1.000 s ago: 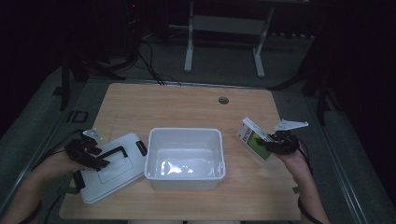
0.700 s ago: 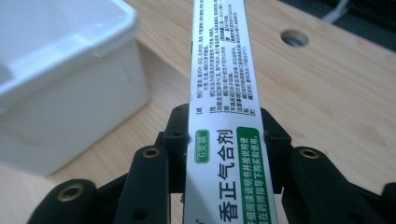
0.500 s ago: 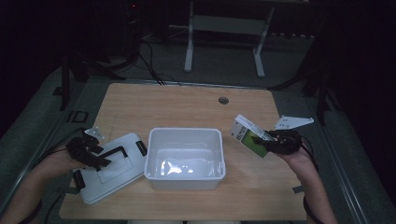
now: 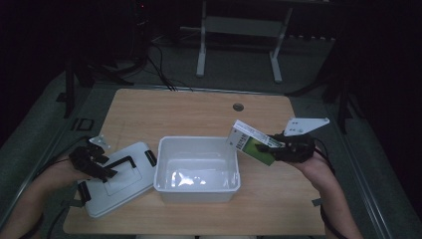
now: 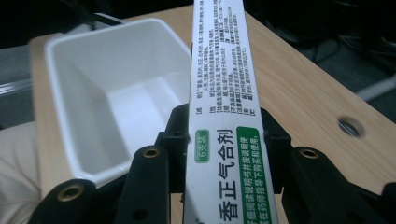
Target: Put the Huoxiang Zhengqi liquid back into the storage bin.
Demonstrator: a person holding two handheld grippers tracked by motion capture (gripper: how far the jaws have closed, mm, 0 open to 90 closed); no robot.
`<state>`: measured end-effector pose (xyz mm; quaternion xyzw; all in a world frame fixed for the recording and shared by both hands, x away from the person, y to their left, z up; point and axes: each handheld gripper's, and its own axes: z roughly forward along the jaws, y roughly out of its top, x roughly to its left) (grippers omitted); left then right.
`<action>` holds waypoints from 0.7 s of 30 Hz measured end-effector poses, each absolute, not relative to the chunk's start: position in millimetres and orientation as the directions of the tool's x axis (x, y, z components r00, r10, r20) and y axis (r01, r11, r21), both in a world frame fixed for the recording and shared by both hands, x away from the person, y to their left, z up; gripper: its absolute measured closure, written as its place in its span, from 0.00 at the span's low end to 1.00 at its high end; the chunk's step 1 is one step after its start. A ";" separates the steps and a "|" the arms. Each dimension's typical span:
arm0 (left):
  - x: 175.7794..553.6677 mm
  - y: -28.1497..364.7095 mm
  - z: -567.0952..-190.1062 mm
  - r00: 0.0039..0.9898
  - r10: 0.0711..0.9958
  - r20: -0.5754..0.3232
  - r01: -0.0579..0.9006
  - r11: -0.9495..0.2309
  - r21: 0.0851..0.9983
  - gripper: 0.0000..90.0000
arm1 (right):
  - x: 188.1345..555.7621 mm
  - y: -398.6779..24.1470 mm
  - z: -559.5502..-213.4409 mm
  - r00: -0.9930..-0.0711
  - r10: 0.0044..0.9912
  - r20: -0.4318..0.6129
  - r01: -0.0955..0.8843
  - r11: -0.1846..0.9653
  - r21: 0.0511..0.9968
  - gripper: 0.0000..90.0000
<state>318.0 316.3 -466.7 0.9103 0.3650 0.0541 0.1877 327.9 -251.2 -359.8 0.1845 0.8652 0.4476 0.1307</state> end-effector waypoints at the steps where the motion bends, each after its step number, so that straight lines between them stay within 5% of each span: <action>1: 317.9 316.2 -466.8 0.728 0.684 -0.037 0.643 -0.664 0.381 0.38 | 327.9 -251.2 -359.8 -0.898 0.436 -0.061 0.202 0.531 0.823 0.71; 21: 316.4 318.7 -469.1 0.724 0.688 -0.042 0.648 -0.660 0.380 0.38 | 319.5 -178.3 -361.9 -0.988 0.153 -0.029 0.065 0.574 0.817 0.71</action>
